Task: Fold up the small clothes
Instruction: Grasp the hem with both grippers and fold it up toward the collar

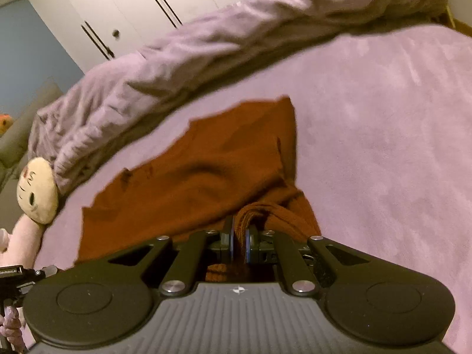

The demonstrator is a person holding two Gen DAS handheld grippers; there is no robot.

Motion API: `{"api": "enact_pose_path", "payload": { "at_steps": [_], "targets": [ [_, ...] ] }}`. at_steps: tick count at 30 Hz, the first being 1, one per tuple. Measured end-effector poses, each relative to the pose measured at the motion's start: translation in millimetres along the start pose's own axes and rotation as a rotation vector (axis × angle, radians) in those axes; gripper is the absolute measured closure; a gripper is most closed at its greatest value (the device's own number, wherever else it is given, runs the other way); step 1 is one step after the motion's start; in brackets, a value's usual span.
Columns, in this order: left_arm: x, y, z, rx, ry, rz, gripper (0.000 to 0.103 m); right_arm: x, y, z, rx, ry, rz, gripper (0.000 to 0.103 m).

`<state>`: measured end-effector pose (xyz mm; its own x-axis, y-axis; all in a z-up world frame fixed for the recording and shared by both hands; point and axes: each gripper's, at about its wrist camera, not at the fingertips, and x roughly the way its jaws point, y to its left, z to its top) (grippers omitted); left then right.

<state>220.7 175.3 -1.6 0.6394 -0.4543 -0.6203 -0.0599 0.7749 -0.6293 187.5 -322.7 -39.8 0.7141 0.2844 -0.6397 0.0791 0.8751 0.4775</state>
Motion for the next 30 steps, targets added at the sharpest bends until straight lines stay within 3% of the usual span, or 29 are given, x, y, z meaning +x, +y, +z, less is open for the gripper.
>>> {"api": "enact_pose_path", "payload": {
  "at_steps": [5, 10, 18, 30],
  "targets": [
    [-15, -22, 20, 0.066, -0.077, -0.036, 0.092, -12, 17, 18, -0.046, -0.092, 0.031, 0.097],
    [10, -19, 41, 0.044, -0.100, 0.012, 0.092, 5, 27, 44, -0.052, -0.140, 0.014, 0.097],
    [62, -13, 71, 0.035, -0.074, 0.085, 0.092, 53, 37, 69, -0.115, -0.122, -0.060, 0.097],
    [117, -39, 110, 0.209, -0.128, 0.216, 0.092, 124, 55, 116, -0.271, -0.143, -0.176, 0.097]
  ]
}}
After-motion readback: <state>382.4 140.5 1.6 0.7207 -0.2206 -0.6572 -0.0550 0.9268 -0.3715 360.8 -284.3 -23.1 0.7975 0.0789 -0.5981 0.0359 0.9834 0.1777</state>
